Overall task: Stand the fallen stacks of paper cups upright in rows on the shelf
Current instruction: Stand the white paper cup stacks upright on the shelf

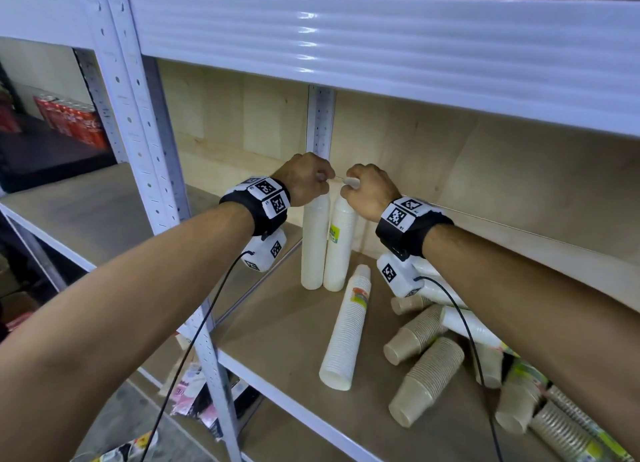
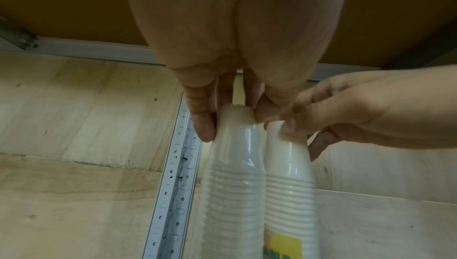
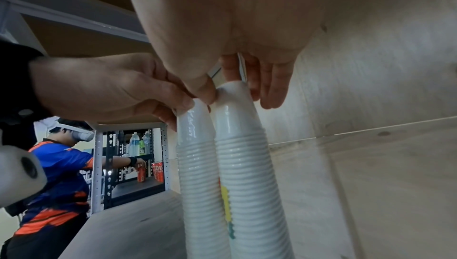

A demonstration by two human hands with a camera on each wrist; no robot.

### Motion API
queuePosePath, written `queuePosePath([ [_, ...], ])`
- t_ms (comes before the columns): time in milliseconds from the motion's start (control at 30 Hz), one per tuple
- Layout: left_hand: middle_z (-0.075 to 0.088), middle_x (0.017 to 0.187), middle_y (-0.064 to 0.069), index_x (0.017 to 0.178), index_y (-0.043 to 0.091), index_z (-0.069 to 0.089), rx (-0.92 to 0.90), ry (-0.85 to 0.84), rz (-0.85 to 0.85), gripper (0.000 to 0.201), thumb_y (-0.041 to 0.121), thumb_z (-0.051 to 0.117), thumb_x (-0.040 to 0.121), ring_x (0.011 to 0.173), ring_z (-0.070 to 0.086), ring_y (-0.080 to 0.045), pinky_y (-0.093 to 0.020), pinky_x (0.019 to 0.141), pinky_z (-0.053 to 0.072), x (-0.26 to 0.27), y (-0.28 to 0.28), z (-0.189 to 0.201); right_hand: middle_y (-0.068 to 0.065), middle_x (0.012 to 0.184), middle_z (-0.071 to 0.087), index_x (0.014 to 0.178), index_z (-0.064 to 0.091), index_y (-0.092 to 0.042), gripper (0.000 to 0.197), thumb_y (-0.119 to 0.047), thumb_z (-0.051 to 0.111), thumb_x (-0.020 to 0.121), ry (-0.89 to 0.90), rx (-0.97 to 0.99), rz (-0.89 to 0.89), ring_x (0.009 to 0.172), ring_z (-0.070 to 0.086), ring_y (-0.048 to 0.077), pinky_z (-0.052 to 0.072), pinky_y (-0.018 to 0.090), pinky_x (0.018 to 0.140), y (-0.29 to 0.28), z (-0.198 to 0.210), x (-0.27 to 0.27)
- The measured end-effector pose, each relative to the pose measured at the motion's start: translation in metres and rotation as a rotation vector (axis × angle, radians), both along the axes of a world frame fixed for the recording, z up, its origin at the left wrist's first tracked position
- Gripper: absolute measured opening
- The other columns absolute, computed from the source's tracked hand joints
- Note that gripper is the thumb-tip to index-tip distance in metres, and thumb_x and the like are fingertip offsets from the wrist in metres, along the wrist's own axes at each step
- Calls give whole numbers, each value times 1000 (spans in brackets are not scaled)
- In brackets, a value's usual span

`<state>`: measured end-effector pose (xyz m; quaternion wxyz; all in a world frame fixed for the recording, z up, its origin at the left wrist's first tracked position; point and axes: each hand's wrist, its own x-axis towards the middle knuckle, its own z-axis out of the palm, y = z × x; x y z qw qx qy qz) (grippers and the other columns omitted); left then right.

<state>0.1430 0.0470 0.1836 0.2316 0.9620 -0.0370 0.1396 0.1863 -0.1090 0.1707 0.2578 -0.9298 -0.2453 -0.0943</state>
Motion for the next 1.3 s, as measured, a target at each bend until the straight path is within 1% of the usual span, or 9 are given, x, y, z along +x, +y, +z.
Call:
queuePosePath([
  [167,62,124,-4,116,17,68,-33,-16,16,27,23,66,89,114,58,-21,-31,97,47,9,2,-6,11,127,54,127,58,-14,39,-32,60,93,-15,-12,20,112,57,28,43,29,82,1,-2,7],
  [367,61,126,-4,115,15,67,-65,31,6,29,11,65,87,118,58,-20,-35,100,49,13,2,-4,9,135,51,133,55,-15,38,-20,54,95,7,-31,96,123,51,27,40,27,92,0,-3,12],
  [567,60,124,-4,119,18,64,-91,35,110,39,34,68,85,108,58,-20,-27,81,44,18,5,-4,9,137,52,138,49,-16,56,-37,63,88,20,35,40,121,54,26,46,34,96,-1,-4,13],
  [667,61,124,-5,114,14,67,-113,43,110,37,35,70,84,101,60,-21,-28,74,47,19,6,-4,9,125,61,127,57,-13,47,-38,65,88,23,35,39,107,59,26,49,32,84,-3,-5,17],
  [800,59,127,-4,119,13,67,-52,45,65,34,24,67,86,114,56,-21,-26,83,44,19,4,-2,8,113,64,114,63,-13,27,-25,58,91,37,27,81,99,60,28,49,33,81,-5,-4,17],
  [933,59,128,-4,121,17,65,-78,42,55,36,24,67,85,115,56,-20,-28,91,47,20,4,0,8,127,60,126,58,-14,39,-26,60,89,53,23,68,108,58,25,45,29,83,-4,-1,16],
  [1033,60,114,0,120,16,65,-135,42,105,42,37,70,84,100,58,-18,-26,78,45,20,4,0,7,133,57,134,52,-14,57,-40,67,86,35,29,11,114,58,25,45,30,85,-4,1,17],
  [1133,65,114,-2,110,12,70,-151,42,90,34,34,71,84,90,62,-19,-29,70,51,20,4,0,8,116,63,118,60,-12,40,-37,66,87,34,14,19,93,58,23,42,28,72,-3,-1,21],
  [1300,63,124,-7,116,9,69,-99,35,45,30,20,62,89,111,58,-22,-28,86,47,15,2,1,5,116,62,118,62,-14,31,-26,60,90,50,3,69,94,56,21,37,25,73,-4,-2,22],
])
